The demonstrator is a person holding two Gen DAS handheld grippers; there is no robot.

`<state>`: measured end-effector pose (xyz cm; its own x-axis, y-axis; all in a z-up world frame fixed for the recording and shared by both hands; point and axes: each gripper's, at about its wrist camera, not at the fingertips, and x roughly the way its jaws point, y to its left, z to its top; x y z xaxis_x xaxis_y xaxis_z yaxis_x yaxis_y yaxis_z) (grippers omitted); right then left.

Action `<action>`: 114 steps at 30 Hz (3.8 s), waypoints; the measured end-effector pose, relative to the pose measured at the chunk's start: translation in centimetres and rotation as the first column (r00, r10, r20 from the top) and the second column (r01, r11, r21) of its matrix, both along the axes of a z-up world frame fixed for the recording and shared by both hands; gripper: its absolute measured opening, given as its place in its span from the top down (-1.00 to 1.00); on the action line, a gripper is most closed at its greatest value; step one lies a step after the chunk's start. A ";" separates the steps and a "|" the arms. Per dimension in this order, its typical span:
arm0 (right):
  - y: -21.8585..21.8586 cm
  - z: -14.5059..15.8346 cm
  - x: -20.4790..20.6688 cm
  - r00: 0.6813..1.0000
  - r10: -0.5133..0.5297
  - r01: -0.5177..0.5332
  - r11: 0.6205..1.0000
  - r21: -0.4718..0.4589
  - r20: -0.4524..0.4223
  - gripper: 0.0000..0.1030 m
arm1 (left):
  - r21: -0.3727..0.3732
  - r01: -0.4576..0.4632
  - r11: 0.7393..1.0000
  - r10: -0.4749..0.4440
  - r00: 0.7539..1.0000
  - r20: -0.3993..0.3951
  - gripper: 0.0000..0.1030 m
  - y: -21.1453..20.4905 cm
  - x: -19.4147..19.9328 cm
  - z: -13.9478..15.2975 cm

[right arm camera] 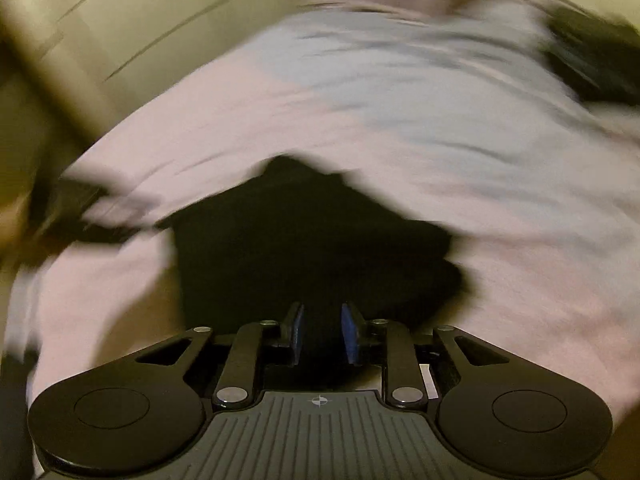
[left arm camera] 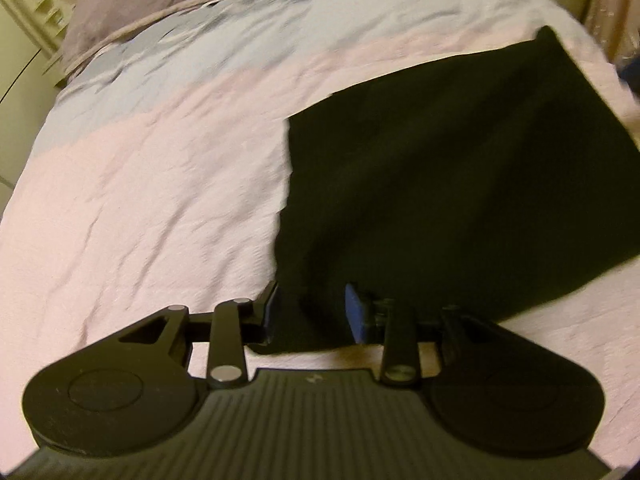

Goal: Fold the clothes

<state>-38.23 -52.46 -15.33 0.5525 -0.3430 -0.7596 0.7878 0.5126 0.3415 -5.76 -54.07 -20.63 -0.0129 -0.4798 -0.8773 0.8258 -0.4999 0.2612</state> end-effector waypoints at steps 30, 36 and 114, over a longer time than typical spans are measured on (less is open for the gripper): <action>10.0 -2.2 10.0 0.791 0.398 -0.506 0.853 -0.131 -0.465 -0.17 | -0.055 0.252 0.966 -0.240 0.956 0.167 0.00 5.9 -0.8 -1.7; 12.8 -9.4 15.8 0.511 0.432 -0.726 0.680 -0.103 -0.743 -0.21 | -0.124 0.553 0.824 -0.470 0.789 0.396 -0.63 11.8 -4.9 -5.3; 8.6 -17.6 -15.5 0.536 0.284 -0.839 0.073 -0.539 -0.795 0.22 | -0.449 -0.158 0.880 0.398 0.761 0.513 0.40 20.5 -42.9 -11.0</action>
